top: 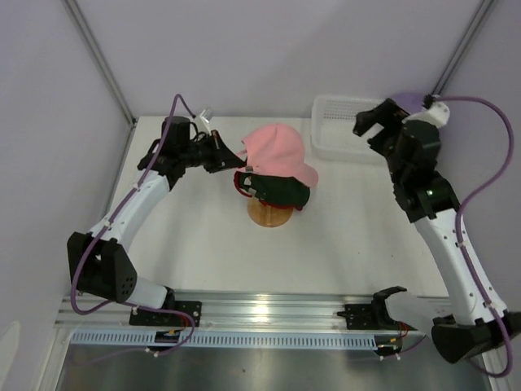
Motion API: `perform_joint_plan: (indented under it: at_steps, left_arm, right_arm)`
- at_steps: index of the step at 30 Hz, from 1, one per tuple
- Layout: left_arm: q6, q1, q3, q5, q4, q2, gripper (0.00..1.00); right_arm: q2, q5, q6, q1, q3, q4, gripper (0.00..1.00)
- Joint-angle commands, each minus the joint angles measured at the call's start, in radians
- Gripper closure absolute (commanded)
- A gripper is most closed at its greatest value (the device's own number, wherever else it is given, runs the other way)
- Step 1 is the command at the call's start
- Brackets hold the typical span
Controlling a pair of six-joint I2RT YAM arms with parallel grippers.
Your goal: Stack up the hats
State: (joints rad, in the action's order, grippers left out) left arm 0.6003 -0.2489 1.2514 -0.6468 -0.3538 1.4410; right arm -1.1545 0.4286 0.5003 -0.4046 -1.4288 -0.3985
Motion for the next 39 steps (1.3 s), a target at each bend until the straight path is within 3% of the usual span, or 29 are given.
perform_joint_plan:
  at_steps: [1,4,9,13,20,26,32,39]
  left_arm:
    - [-0.054,-0.01,0.036,0.035,-0.024,-0.047,0.98]
    - [-0.065,-0.016,0.032,0.038,-0.025,-0.048,0.98]
    - [-0.077,-0.023,0.034,0.049,-0.036,-0.034,0.98]
    - [-0.082,-0.03,0.022,0.021,-0.011,-0.025,0.99]
    - [-0.097,-0.046,0.028,0.019,-0.002,-0.007,0.99]
    - [-0.108,-0.049,0.045,0.021,-0.01,0.001,0.99]
    - [-0.129,-0.049,0.06,0.036,-0.039,-0.001,0.99]
    - [-0.135,-0.049,0.052,0.032,-0.036,-0.002,0.99]
  right_arm:
    - [0.113,-0.421,0.257,0.248,0.204,0.14,0.01]
    - [0.194,-0.684,0.481,0.442,0.534,0.376,0.0]
    - [0.147,-0.826,0.599,0.509,0.841,0.694,0.01]
    - [0.006,-0.915,0.716,0.51,0.951,0.97,0.01]
    - [-0.307,-0.969,0.863,0.472,0.989,1.392,0.01]
    - [-0.611,-0.964,1.052,0.354,0.941,1.772,0.16]
    - [-0.743,-0.924,1.109,0.276,0.903,1.877,0.22]
    - [-0.683,-0.9,1.031,0.271,0.86,1.755,0.24]
